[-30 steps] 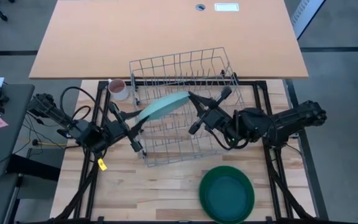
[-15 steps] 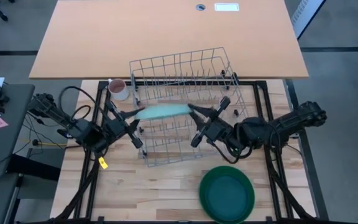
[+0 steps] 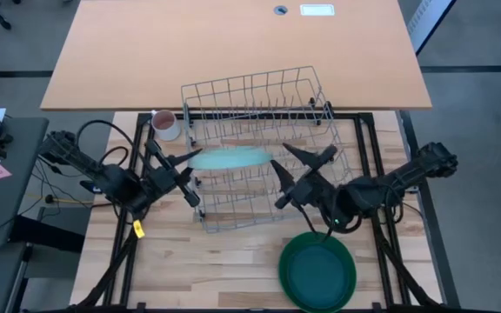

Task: Sort dishes
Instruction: Put the light green plate in the dish rack

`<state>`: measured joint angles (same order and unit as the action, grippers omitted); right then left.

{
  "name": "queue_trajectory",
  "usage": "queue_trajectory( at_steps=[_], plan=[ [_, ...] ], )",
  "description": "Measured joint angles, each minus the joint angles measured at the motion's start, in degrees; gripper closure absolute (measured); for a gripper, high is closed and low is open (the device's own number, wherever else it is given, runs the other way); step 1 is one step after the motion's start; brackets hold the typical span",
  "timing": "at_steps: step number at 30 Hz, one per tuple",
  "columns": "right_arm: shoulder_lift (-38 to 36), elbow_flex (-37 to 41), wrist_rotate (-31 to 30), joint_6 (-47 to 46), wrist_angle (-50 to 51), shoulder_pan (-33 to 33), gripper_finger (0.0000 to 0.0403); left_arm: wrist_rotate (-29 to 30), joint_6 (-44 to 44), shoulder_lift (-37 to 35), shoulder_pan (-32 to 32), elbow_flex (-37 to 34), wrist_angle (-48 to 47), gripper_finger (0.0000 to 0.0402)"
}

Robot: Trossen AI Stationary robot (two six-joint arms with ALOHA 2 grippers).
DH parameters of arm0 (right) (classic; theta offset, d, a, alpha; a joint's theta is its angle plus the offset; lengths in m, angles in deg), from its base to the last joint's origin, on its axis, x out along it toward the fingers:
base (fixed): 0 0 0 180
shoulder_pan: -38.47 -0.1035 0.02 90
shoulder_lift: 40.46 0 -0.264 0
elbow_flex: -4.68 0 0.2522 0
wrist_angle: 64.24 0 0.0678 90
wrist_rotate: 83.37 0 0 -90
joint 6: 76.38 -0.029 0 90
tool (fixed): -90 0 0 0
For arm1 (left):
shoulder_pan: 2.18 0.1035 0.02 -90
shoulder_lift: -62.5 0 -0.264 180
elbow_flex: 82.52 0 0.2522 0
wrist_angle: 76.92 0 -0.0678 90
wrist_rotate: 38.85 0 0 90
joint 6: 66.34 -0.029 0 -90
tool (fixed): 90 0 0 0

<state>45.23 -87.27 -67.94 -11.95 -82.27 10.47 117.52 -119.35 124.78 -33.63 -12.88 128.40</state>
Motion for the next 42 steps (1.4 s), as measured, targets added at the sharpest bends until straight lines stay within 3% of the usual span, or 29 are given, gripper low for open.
queue_trajectory(
  at_steps=[4,9,15,19,24,28,33,37,42],
  plan=[
    [-0.2,-0.1,-5.7,-2.2,3.1,-3.7,0.0163,0.0,-1.9,-0.1,0.0,0.0,1.1,0.0387],
    [-0.6,-0.1,-10.5,-8.9,16.9,-9.1,0.0163,0.2,0.4,-0.1,0.0,0.0,-2.8,0.0387],
    [-8.0,0.0,-11.4,-25.0,35.2,-13.9,0.0163,0.1,2.3,-0.1,0.0,0.0,-3.9,0.0387],
    [-17.0,-0.1,-0.4,-41.4,52.9,-14.5,0.0163,0.0,2.4,-0.1,0.0,0.0,-3.9,0.0387],
    [-28.5,-0.1,16.5,-62.5,72.3,-8.1,0.0163,0.0,2.4,-0.1,0.0,0.0,-4.2,0.0387],
    [-33.6,3.9,19.0,-70.6,78.9,-1.8,0.0163,0.0,2.7,-0.1,0.0,0.0,-4.2,0.0378],
    [-40.0,19.5,20.9,-72.3,72.9,2.2,0.0163,0.0,3.0,-0.1,0.5,0.0,-5.0,0.0378],
    [-44.4,32.4,31.7,-69.1,53.4,3.7,0.0163,0.0,3.3,0.0,0.8,0.0,-5.4,0.0382],
    [-45.1,43.5,45.4,-58.6,28.7,6.6,0.0163,-1.6,5.3,-0.1,1.5,0.0,-6.3,0.0379]
  ],
)
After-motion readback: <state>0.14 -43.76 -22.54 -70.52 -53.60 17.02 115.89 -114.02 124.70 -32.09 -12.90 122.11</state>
